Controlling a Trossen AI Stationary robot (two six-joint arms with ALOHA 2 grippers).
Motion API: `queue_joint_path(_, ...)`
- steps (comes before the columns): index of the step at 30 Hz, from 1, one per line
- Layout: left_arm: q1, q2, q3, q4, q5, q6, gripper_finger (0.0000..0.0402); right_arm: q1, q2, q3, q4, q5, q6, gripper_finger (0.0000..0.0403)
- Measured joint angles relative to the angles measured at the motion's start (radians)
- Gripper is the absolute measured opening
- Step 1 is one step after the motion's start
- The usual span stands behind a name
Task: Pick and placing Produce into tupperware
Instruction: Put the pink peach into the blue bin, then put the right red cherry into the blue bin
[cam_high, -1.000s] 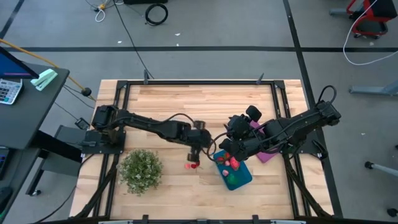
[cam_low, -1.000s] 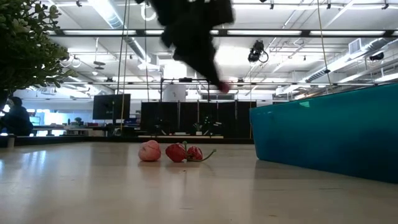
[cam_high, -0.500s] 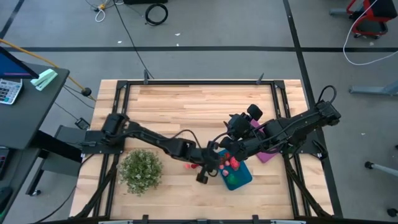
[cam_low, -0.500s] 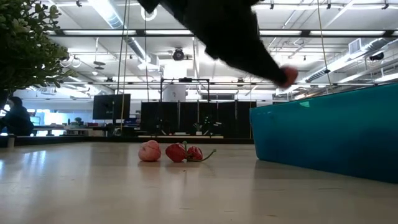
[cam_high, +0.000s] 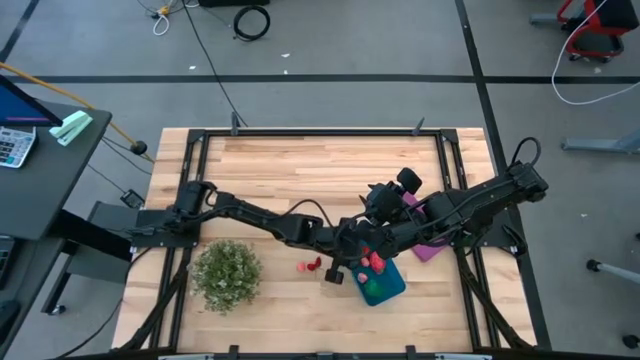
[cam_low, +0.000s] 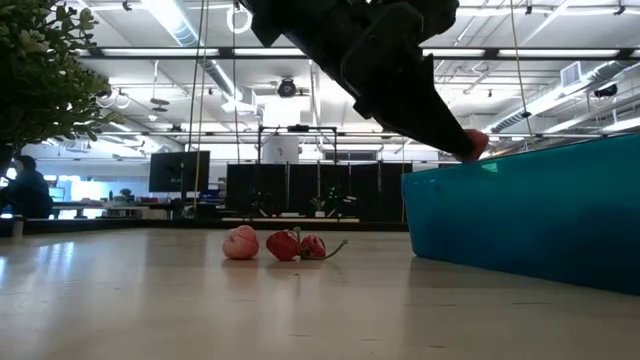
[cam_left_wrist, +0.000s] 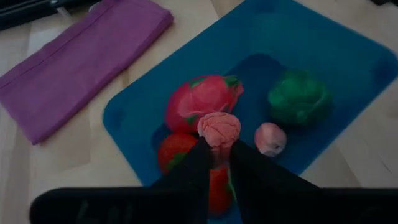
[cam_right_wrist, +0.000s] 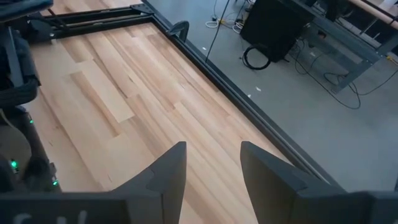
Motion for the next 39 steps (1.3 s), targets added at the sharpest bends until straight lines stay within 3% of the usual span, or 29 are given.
queue_joint_path(10, -0.002, 0.000, 0.000, 0.001, -0.040, 0.065, 0.0165, 0.000, 0.000, 0.000, 0.000, -0.005, 0.006, 0.0160)
queue_joint_path(15, 0.001, -0.007, 0.000, -0.008, -0.073, 0.109, 0.0194, 0.000, 0.000, 0.000, 0.000, -0.042, 0.008, 0.0160)
queue_joint_path(18, 0.000, -0.041, -0.002, -0.053, -0.191, 0.192, 0.0197, 0.000, 0.000, 0.000, 0.001, -0.072, 0.031, 0.0160)
queue_joint_path(21, 0.000, -0.097, 0.000, -0.145, -0.388, 0.258, 0.0191, 0.000, 0.000, -0.002, 0.002, -0.109, 0.069, 0.0160)
queue_joint_path(25, 0.004, -0.172, -0.002, -0.363, -0.613, 0.276, 0.0177, 0.000, 0.000, -0.034, 0.002, -0.140, 0.080, 0.0160)
queue_joint_path(31, 0.046, -0.345, -0.002, -0.861, -0.712, 0.078, 0.0160, 0.000, -0.001, -0.147, 0.045, -0.178, 0.068, 0.0160)
queue_joint_path(35, 0.113, -0.492, -0.002, -1.130, -0.724, -0.135, 0.0148, 0.000, 0.000, -0.267, 0.273, -0.242, -0.032, 0.0160)
queue_joint_path(39, 0.191, -0.644, -0.001, -1.216, -0.745, -0.244, 0.0136, -0.012, 0.000, -0.393, 0.675, -0.338, -0.260, 0.0160)
